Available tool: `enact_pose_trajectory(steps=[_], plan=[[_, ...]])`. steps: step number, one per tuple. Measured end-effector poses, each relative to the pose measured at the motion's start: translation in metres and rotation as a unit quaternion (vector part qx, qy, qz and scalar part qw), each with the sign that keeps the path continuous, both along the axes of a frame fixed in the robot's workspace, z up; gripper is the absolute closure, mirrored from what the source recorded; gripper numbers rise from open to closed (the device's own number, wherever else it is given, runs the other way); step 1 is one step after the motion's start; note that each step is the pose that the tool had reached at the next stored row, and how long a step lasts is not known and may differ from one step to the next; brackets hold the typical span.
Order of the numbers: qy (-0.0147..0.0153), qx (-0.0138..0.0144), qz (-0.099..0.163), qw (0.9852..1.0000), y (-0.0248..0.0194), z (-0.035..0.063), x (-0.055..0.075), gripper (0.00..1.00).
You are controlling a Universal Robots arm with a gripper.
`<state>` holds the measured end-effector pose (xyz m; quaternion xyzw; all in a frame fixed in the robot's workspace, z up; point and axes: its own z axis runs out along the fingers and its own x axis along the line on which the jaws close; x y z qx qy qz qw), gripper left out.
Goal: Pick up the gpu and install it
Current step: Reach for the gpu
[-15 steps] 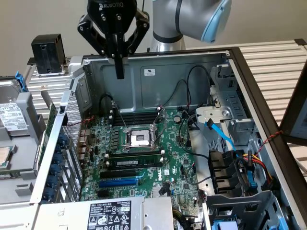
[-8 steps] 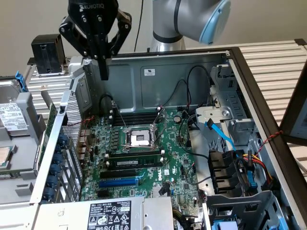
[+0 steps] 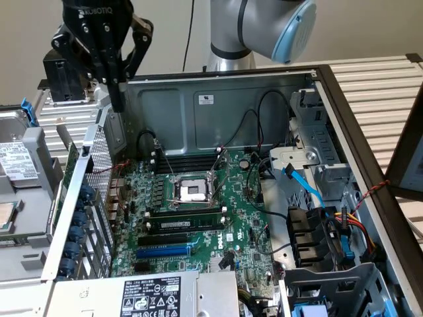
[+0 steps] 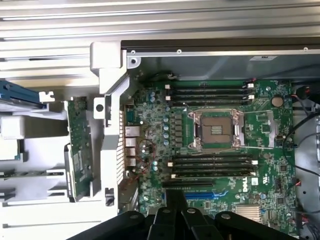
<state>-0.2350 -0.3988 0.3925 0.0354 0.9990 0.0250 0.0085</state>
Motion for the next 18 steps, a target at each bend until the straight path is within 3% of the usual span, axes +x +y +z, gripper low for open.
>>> enact_pose_trajectory(steps=[7, 12, 16, 18], plan=[[0.0035, 0.0018, 0.0, 1.0, 0.0, 0.0, -0.032, 0.89], [0.0104, 0.0042, 0.0, 0.9999, 0.0, 0.0, -0.055, 0.89], [0.0206, 0.0047, 0.0, 0.9998, 0.0, -0.0003, -0.072, 0.89], [0.0229, 0.0047, 0.0, 0.9997, 0.0, -0.0009, -0.081, 0.89]])
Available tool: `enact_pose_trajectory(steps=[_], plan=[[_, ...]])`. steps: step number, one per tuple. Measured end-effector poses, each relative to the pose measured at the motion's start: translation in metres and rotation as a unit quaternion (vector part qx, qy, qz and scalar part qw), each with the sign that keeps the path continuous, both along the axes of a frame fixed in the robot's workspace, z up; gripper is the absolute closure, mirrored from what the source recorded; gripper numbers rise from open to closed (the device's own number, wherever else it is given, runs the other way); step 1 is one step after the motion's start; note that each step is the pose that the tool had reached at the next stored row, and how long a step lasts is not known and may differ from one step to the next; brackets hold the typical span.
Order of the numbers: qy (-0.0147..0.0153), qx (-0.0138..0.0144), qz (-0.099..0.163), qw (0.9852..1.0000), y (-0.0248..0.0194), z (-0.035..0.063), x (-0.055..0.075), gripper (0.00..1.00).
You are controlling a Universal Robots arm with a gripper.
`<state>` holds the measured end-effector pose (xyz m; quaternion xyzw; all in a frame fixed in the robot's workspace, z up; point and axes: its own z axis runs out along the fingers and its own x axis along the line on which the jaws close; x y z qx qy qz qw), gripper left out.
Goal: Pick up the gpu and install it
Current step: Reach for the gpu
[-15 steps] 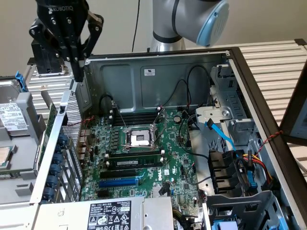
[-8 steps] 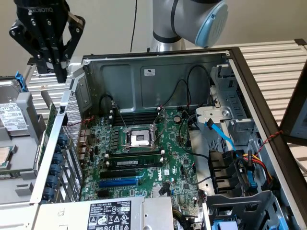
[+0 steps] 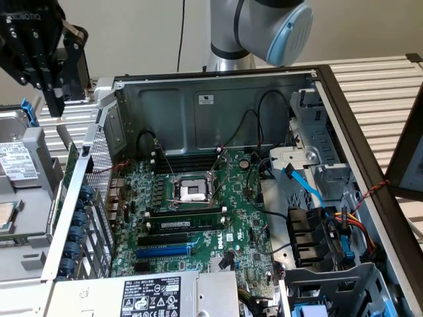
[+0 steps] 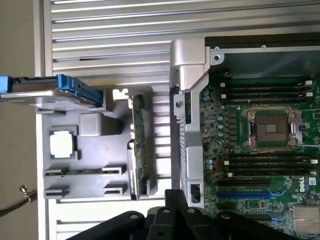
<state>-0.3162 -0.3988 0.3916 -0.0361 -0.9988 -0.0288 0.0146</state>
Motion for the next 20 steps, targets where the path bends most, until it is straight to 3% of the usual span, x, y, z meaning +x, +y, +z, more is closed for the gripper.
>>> enact_pose_trajectory(steps=[6, 9, 11, 16, 17, 18, 20], plan=[[0.0003, 0.0001, 0.0, 1.0, 0.0001, -0.0051, -0.027, 0.89], [-0.0018, 0.0003, 0.0, 1.0, 0.0002, -0.0079, -0.04, 0.89], [-0.0026, 0.0016, 0.0, 1.0, 0.0001, -0.0087, -0.043, 0.89], [-0.0037, 0.0018, 0.0, 1.0, 0.0002, -0.0088, -0.044, 0.89], [-0.007, 0.0018, 0.0, 1.0, 0.0002, -0.0089, -0.045, 0.89], [-0.0124, 0.0018, 0.0, 0.9999, 0.0002, -0.0092, -0.046, 0.89], [-0.0204, 0.0018, 0.0, 0.9998, 0.0002, -0.0098, -0.048, 0.89]])
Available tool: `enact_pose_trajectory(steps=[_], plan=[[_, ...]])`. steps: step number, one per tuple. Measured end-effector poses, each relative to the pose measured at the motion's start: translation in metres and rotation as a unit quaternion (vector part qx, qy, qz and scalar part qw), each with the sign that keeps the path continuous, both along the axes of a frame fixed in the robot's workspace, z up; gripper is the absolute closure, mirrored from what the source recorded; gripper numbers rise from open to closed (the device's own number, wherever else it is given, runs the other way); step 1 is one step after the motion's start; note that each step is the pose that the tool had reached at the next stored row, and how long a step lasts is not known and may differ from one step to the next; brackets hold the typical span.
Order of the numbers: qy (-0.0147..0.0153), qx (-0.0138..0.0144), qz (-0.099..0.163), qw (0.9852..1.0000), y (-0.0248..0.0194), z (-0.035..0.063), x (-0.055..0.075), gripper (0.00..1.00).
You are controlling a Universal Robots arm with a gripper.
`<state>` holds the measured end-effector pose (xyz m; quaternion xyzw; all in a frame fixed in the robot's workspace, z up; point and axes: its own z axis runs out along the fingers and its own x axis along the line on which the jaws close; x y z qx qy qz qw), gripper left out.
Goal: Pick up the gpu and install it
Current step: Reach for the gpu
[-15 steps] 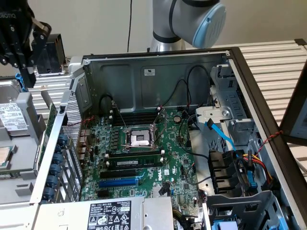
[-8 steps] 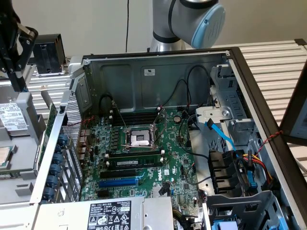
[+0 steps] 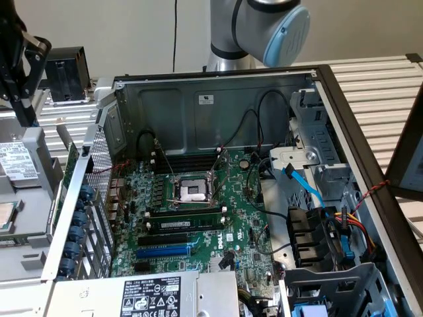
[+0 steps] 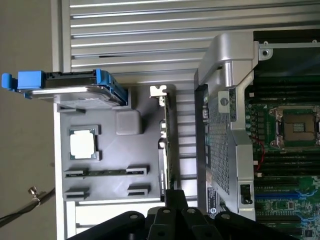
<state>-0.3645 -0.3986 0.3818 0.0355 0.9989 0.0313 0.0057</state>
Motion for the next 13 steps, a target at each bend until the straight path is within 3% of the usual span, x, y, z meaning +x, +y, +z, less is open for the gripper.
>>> enact_pose_trajectory(steps=[1, 2, 8, 13], plan=[[-0.0026, 0.0, 0.0, 1.0, 0.0001, -0.0008, -0.0019, 0.89], [-0.003, 0.0001, 0.0, 1.0, 0.0001, -0.0016, -0.0035, 0.89], [-0.0032, 0.0, 0.0, 1.0, 0.0015, -0.0044, -0.0093, 0.89], [-0.0032, 0.0, 0.0, 1.0, 0.0076, -0.007, -0.0117, 0.89]])
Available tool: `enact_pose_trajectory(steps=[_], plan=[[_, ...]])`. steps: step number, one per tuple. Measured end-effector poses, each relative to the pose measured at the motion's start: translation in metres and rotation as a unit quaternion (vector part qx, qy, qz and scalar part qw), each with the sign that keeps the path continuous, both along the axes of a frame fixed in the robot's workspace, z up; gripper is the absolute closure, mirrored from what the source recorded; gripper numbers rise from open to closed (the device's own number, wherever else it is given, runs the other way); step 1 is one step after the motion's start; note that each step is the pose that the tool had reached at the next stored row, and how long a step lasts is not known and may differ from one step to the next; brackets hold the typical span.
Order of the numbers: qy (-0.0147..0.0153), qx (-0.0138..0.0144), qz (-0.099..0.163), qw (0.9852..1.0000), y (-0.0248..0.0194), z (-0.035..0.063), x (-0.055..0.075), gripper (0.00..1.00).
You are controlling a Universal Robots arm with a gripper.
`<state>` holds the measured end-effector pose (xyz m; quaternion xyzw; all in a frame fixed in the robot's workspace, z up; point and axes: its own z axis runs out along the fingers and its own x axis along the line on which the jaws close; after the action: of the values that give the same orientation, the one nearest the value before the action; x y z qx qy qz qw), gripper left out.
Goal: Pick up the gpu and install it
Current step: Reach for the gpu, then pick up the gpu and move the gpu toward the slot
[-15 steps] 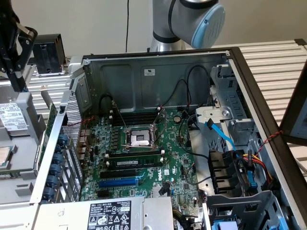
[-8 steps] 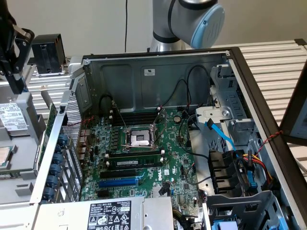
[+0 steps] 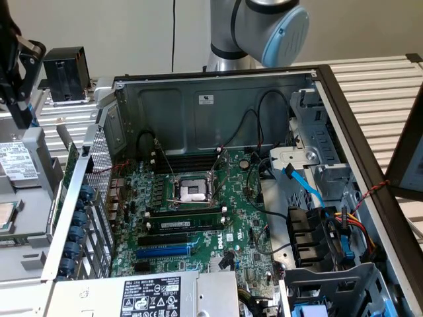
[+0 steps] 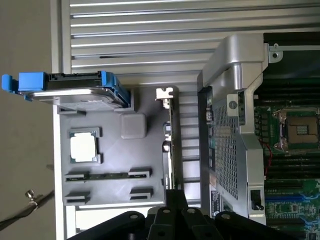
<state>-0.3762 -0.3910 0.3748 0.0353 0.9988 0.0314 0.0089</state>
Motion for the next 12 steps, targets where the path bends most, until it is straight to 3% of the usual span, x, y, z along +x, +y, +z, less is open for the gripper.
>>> enact_pose_trajectory(steps=[4, 12], plan=[[0.0, 0.0, 0.0, 1.0, 0.0047, -0.005, -0.005, 0.89], [0.0, 0.0, 0.0, 1.0, 0.0054, -0.0083, -0.011, 0.89]])
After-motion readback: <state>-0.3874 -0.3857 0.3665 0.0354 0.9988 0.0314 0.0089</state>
